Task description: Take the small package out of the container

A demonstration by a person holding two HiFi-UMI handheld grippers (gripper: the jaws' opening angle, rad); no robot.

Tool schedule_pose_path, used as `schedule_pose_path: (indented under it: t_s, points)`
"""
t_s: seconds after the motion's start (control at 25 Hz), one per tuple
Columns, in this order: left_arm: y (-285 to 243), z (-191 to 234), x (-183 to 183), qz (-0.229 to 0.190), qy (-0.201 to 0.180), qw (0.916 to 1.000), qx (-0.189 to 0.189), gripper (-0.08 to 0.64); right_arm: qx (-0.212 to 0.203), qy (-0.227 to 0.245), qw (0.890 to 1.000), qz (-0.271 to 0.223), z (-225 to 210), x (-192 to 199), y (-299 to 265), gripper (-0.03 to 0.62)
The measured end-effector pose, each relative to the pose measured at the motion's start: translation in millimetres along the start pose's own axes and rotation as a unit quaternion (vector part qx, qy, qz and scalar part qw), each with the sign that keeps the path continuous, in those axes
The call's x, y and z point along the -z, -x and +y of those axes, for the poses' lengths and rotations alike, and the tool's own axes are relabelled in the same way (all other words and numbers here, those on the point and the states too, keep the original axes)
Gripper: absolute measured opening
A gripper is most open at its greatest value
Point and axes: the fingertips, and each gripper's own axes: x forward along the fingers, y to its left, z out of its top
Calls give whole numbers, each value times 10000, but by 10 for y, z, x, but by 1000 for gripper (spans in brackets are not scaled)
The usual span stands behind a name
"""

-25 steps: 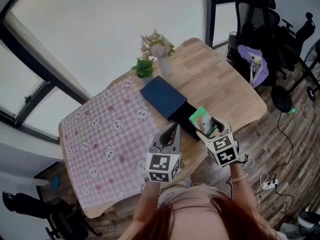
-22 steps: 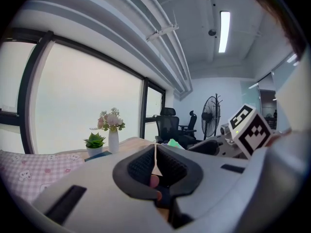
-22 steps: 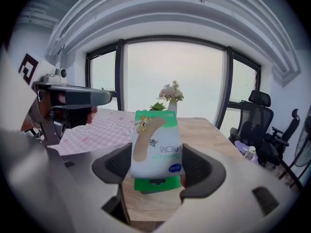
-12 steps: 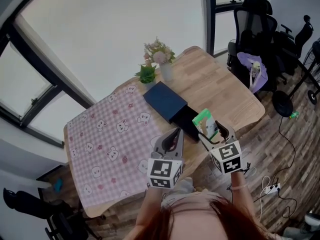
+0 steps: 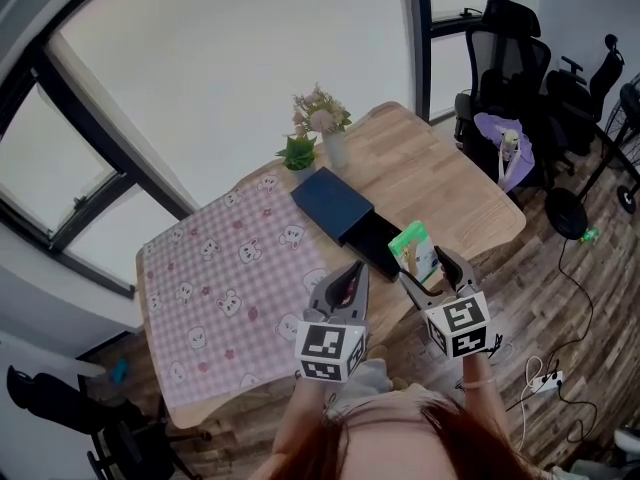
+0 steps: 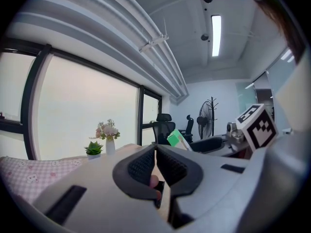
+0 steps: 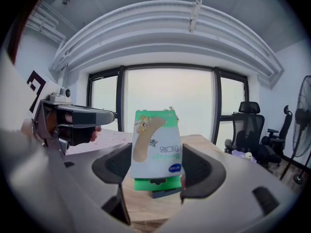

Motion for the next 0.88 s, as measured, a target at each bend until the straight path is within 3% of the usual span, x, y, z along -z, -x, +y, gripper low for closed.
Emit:
schedule_pose_path:
  t_s: [0.88]
  points:
    - [543, -624, -175, -285, -193, 9992, -181, 17, 18, -57, 9943, -1068, 95, -276, 958, 321]
